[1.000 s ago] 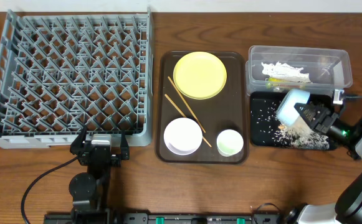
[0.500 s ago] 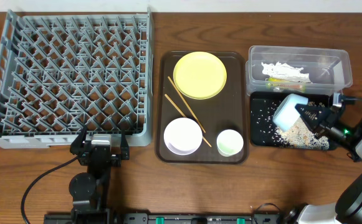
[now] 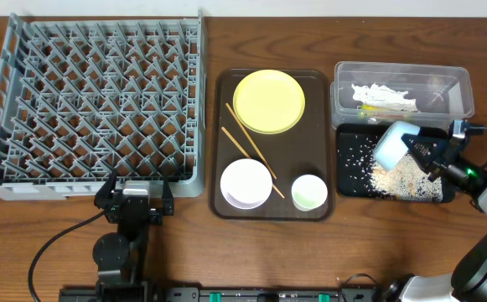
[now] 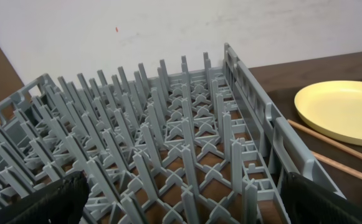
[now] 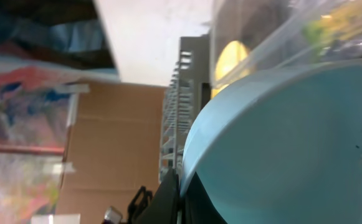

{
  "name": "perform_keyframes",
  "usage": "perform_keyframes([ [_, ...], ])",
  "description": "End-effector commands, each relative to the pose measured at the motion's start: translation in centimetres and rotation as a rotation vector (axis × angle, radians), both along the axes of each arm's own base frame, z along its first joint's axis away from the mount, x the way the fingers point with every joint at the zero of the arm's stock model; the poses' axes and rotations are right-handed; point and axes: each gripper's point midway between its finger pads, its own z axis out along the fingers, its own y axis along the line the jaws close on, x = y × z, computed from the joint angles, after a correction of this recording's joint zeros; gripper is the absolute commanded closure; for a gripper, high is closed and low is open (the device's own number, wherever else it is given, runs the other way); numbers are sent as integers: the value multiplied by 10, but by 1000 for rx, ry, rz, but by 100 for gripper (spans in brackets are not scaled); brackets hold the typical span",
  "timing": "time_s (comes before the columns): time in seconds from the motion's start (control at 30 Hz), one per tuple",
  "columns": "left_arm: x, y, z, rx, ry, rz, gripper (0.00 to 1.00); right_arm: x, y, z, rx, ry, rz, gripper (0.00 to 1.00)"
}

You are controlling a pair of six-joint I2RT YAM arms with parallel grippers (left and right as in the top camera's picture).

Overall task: Sort waste into correct bins and load items into the dishwasher
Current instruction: 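Carry the bowl right and tip the rice onto the black tray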

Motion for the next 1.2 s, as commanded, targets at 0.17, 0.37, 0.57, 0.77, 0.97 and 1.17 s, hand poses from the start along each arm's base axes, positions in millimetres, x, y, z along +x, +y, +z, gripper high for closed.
perform_keyframes([
  [0.17, -1, -3, -15, 5, 47, -19, 1, -2, -4, 6, 32, -5, -6, 99],
  [0.37, -1, -3, -15, 5, 47, -19, 1, 0, -5, 16, 55, -44, 16, 99],
  [0.57, -1, -3, -15, 5, 47, -19, 1, 3, -8, 13, 39, -16, -6, 99],
  [0.77, -1, -3, -15, 5, 47, -19, 1, 2, -6, 24, 33, -102, 33, 99],
  [0.97, -1, -3, -15, 5, 47, -19, 1, 2, -2, 25, 32, -104, 45, 99],
  [1.17, -1, -3, -15, 5, 47, -19, 1, 3, 32, 46, -31, -198, 148, 99],
])
